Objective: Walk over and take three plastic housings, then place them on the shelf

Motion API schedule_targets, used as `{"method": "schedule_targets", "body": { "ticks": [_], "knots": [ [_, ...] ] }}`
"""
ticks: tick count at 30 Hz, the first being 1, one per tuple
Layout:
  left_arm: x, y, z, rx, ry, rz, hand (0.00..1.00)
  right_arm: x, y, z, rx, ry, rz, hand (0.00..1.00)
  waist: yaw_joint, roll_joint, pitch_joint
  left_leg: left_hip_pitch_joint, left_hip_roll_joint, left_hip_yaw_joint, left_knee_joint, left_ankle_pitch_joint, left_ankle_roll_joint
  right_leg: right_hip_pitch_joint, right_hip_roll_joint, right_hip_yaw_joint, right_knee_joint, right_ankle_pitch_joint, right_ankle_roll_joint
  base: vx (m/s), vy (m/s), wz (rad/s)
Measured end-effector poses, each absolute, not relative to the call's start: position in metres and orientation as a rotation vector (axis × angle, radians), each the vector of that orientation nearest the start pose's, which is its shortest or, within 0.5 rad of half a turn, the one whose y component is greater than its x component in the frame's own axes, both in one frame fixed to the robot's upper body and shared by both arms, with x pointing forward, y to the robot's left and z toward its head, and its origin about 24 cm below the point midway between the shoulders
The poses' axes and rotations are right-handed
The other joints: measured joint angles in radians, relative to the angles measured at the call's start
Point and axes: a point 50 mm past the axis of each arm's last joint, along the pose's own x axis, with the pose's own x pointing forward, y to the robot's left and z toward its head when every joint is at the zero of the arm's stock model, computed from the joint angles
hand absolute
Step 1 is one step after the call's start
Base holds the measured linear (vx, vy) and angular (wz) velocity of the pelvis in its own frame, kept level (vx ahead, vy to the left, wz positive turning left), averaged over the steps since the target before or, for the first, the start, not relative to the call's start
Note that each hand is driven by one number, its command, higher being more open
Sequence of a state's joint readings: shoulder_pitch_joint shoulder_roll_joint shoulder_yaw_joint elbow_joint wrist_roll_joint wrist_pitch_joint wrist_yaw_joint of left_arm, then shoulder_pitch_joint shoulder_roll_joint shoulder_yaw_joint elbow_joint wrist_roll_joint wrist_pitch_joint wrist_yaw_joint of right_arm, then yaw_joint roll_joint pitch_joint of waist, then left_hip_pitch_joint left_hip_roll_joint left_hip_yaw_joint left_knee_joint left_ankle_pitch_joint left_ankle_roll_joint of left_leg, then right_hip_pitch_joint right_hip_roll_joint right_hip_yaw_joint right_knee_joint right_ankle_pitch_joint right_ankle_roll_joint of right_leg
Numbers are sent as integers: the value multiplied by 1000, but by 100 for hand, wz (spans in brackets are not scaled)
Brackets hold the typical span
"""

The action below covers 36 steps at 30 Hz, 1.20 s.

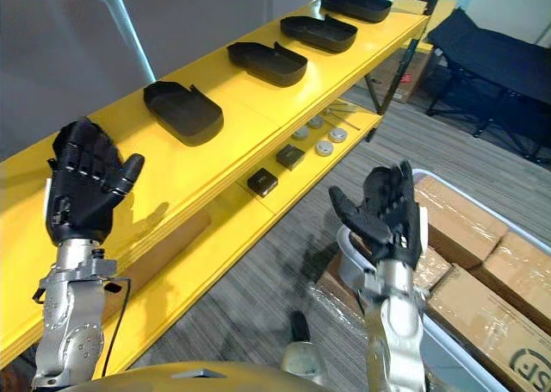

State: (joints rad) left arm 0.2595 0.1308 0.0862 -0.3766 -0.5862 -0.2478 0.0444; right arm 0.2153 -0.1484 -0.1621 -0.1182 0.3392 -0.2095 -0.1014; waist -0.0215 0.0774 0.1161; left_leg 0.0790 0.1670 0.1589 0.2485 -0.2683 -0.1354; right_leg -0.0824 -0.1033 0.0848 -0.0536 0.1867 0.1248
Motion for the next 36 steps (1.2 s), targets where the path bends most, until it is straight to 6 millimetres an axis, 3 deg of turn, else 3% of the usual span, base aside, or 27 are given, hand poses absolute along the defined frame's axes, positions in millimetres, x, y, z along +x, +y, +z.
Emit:
{"method": "schedule_targets", "body": {
  "ticks": [3, 7, 10, 12, 13, 14, 15, 16, 18, 19, 21, 22, 23, 24, 25, 26, 27, 28, 29, 30, 31, 32, 33, 34, 35, 36],
  "knots": [
    [194, 201, 99, -434, -403, 115, 100, 202, -218, 41, 199, -112, -309, 100, 15, -6, 13, -1, -11, -11, 12, -8, 14, -4, -11, -5, 32, -13, -10, 3, 101, 12],
    [198, 184, 103, -452, -416, 13, 100, 187, -208, 22, 237, -28, -318, 100, 4, -23, 63, 2, -22, -13, 64, -39, 26, -30, -18, 19, 134, -44, -10, -59, 77, -8],
    [198, 181, 103, -456, -411, 3, 100, 179, -202, 13, 256, 11, -298, 100, -1, -69, 100, 14, -37, 54, 131, -73, 42, -45, -29, 32, 155, -32, 3, -169, 74, -75],
    [198, 183, 103, -440, -413, 24, 100, 186, -200, 18, 258, -14, -248, 100, 4, -69, 114, 3, -27, 124, 143, -72, 65, -84, -4, -38, 94, 134, -77, -313, 56, -119],
    [199, 186, 105, -417, -420, 44, 100, 192, -198, 23, 264, -40, -223, 100, 11, -51, 126, -4, -4, 177, 130, -54, 75, -112, -10, -103, 141, 114, -128, -324, -2, -101],
    [201, 188, 104, -413, -419, 58, 100, 198, -196, 25, 262, -49, -198, 100, 8, -56, 124, -16, -4, 201, 123, -36, 87, -156, -42, -195, 343, -62, -149, -312, -15, -82],
    [200, 190, 104, -425, -418, 68, 100, 203, -194, 23, 255, -44, -178, 100, 10, -45, 129, -21, 6, 212, 114, -16, 90, -157, -80, -255, 477, -178, -148, -212, -25, -41],
    [200, 192, 103, -453, -418, 73, 100, 206, -192, 21, 254, -36, -170, 100, 13, -43, 129, -24, 19, 218, 112, -9, 86, -146, -98, -281, 515, -207, -145, -124, -64, -41],
    [196, 199, 99, -521, -422, 116, 100, 216, -173, 14, 263, 2, -100, 100, 51, -32, 128, -37, 82, 255, 117, 11, 58, -81, -185, -348, 583, -250, -148, -91, -146, -63],
    [196, 202, 98, -534, -424, 127, 100, 217, -167, 13, 264, 9, -78, 100, 63, -32, 128, -38, 99, 264, 117, 14, 52, -66, -211, -358, 586, -249, -147, -64, -248, -75],
    [192, 207, 91, -587, -406, 153, 100, 218, -148, 12, 266, 25, -2, 100, 87, -39, 125, -42, 154, 289, 124, 33, 9, -33, -293, -357, 585, -238, -136, -33, -395, -69],
    [189, 208, 85, -641, -386, 150, 100, 218, -139, 11, 250, 34, 28, 100, 83, -64, 112, -55, 199, 296, 156, 44, -38, -4, -320, -358, 521, -193, -74, -9, -431, -51],
    [188, 209, 83, -655, -379, 148, 100, 218, -137, 10, 242, 42, 37, 100, 83, -67, 112, -58, 212, 300, 170, 48, -55, 10, -320, -360, 482, -155, -31, 7, -384, -43],
    [188, 209, 80, -670, -369, 147, 100, 218, -136, 10, 233, 50, 48, 100, 81, -80, 108, -57, 226, 299, 180, 54, -72, 23, -313, -365, 461, -174, 36, 34, -535, -37],
    [188, 205, 70, -718, -332, 159, 100, 218, -138, 8, 206, 69, 67, 100, 72, -74, 102, -51, 266, 292, 177, 74, -96, 49, -278, -407, 457, -272, 101, 42, -536, -38],
    [187, 200, 61, -787, -299, 173, 100, 219, -143, 7, 175, 85, 81, 100, 60, -57, 95, -48, 293, 278, 162, 96, -97, 50, -247, -422, 461, -324, 98, 67, -620, -32],
    [185, 186, 49, -892, -245, 173, 100, 218, -152, 5, 122, 108, 97, 100, 32, -30, 94, -44, 329, 253, 141, 149, -80, 49, -204, -430, 477, -354, 72, 69, -457, -22],
    [184, 173, 42, -947, -203, 153, 100, 217, -162, 4, 58, 124, 101, 100, 16, -30, 96, -43, 343, 239, 133, 226, -40, 51, -180, -431, 483, -369, 45, 76, -440, -19],
    [184, 168, 40, -958, -191, 138, 100, 217, -166, 5, 34, 123, 102, 100, 11, -33, 97, -45, 350, 237, 135, 265, -15, 52, -171, -432, 479, -373, 38, 74, -424, -21],
    [185, 159, 40, -970, -174, 101, 100, 217, -176, 8, 5, 111, 84, 100, -4, -36, 97, -72, 369, 234, 165, 342, 36, 67, -152, -442, 449, -377, 22, 65, -330, -10],
    [186, 155, 40, -974, -170, 84, 100, 217, -180, 11, -4, 103, 72, 100, -12, -38, 98, -96, 380, 233, 191, 371, 61, 78, -145, -448, 431, -377, 15, 97, -349, -9],
    [188, 148, 39, -982, -160, 49, 100, 217, -192, 14, -20, 86, 21, 100, -10, -43, 103, -126, 371, 218, 242, 312, 9, 97, -143, -443, 392, -366, -2, 83, -202, -19],
    [188, 144, 40, -973, -160, 19, 100, 218, -201, 18, -25, 67, -33, 100, -3, -41, 101, -145, 308, 185, 264, 219, -33, 112, -140, -437, 355, -350, -8, 75, -133, -29],
    [187, 143, 40, -956, -161, 8, 100, 219, -205, 20, -28, 56, -57, 100, 2, -39, 100, -154, 271, 166, 260, 184, -37, 116, -141, -434, 340, -341, -8, 32, -29, -35],
    [186, 143, 40, -919, -166, -2, 100, 221, -210, 24, -37, 37, -92, 100, 8, -29, 95, -174, 192, 145, 223, 144, -25, 115, -140, -435, 318, -325, -9, 28, 48, -33],
    [186, 143, 41, -896, -166, -6, 100, 224, -214, 27, -52, 25, -120, 100, 18, -21, 91, -181, 129, 142, 145, 132, 3, 103, -140, -435, 314, -318, -1, 25, 74, -26]
  ]
}}
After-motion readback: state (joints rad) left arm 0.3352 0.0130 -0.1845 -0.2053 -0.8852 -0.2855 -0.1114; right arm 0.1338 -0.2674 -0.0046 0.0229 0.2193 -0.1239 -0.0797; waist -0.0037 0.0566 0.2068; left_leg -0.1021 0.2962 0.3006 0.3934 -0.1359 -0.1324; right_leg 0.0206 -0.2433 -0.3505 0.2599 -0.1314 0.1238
